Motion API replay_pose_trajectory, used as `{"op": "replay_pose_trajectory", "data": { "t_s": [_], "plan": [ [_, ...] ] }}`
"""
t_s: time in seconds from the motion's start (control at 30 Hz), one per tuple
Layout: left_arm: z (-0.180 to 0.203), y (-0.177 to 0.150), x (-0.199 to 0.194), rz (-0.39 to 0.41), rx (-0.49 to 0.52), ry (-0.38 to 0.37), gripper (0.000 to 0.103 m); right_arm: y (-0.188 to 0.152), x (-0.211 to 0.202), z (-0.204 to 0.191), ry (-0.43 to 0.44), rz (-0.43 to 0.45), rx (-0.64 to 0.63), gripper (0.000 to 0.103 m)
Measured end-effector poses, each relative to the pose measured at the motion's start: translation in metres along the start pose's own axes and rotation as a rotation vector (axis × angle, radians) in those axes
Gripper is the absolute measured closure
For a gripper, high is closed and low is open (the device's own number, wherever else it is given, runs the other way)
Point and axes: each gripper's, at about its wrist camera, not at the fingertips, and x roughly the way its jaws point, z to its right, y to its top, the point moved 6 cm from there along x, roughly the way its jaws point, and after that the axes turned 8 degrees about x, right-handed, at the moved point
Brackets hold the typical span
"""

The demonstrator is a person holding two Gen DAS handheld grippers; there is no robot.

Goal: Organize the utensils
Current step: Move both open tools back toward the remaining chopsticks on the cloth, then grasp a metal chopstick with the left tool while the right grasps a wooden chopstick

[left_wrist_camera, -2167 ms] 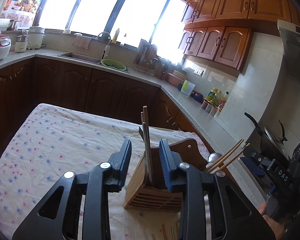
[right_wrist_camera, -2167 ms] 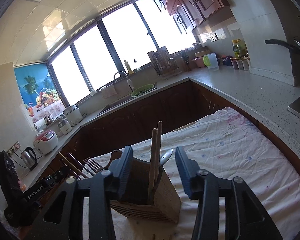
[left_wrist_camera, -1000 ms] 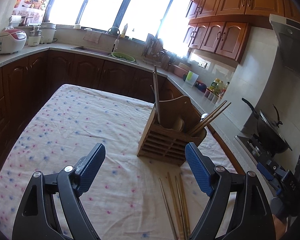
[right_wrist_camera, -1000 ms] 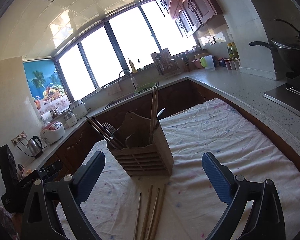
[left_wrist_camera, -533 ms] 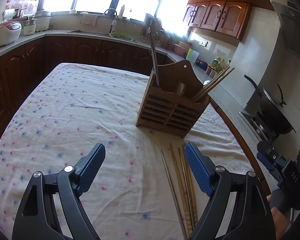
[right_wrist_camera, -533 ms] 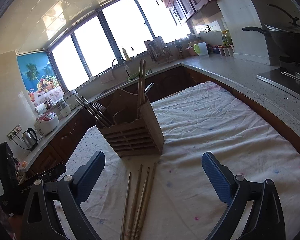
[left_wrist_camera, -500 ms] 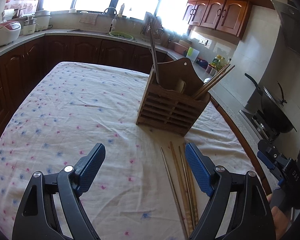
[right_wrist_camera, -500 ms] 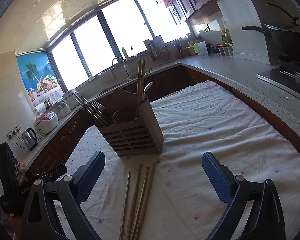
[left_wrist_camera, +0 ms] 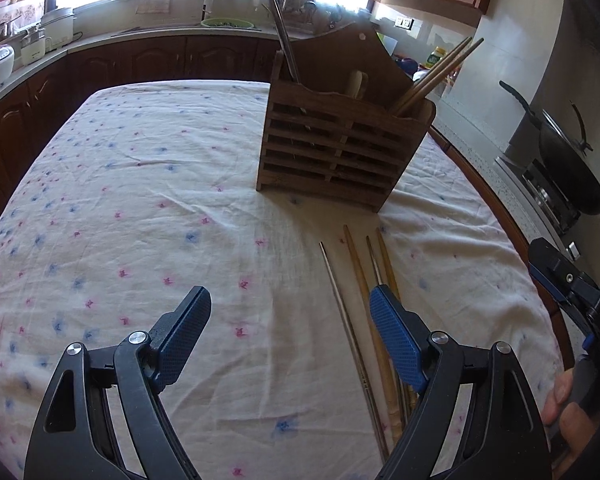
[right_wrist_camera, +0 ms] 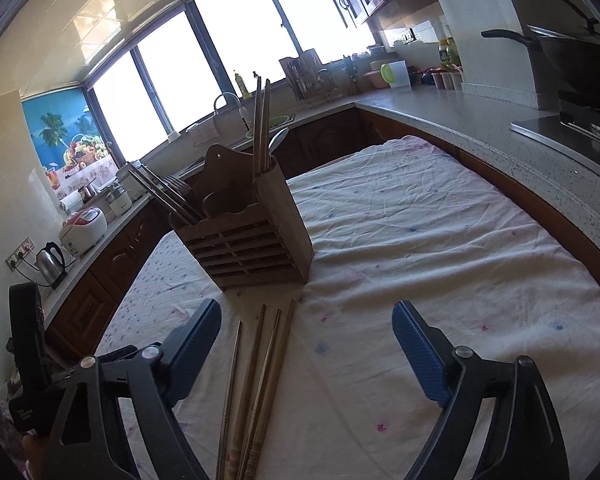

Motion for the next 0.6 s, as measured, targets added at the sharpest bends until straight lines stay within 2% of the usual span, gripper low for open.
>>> {"op": "replay_pose_trajectory", "data": {
  "t_s": [0.13,0.2,0.23,0.3,0.43,0.5,0.6],
  "plan": [
    [0.015,0.002,0.025,-0.052,0.033,-0.018,0.033,-0.002,0.009,0.007,-0.022,-0.035,0.017,0.045],
    [0.021,0.001,0.039,-0.083,0.051,-0.015,0.046,-0.003,0.013,0.010,-0.033,-0.047,0.018,0.051],
    [0.023,0.000,0.046,-0.099,0.062,-0.014,0.051,-0.004,0.014,0.012,-0.036,-0.053,0.021,0.053],
    [0.025,-0.004,0.058,-0.134,0.087,0.004,0.069,-0.004,0.017,0.014,-0.040,-0.063,0.025,0.054],
    [0.027,-0.012,0.053,-0.113,0.160,0.025,0.078,-0.007,0.029,0.013,-0.038,-0.095,0.016,0.057],
    [0.022,-0.020,0.046,-0.106,0.197,0.027,0.090,-0.011,0.038,0.009,-0.035,-0.125,0.002,0.058],
    [0.007,-0.029,0.034,-0.097,0.219,-0.003,0.090,-0.021,0.055,0.001,-0.029,-0.180,-0.030,0.063]
  ]
}}
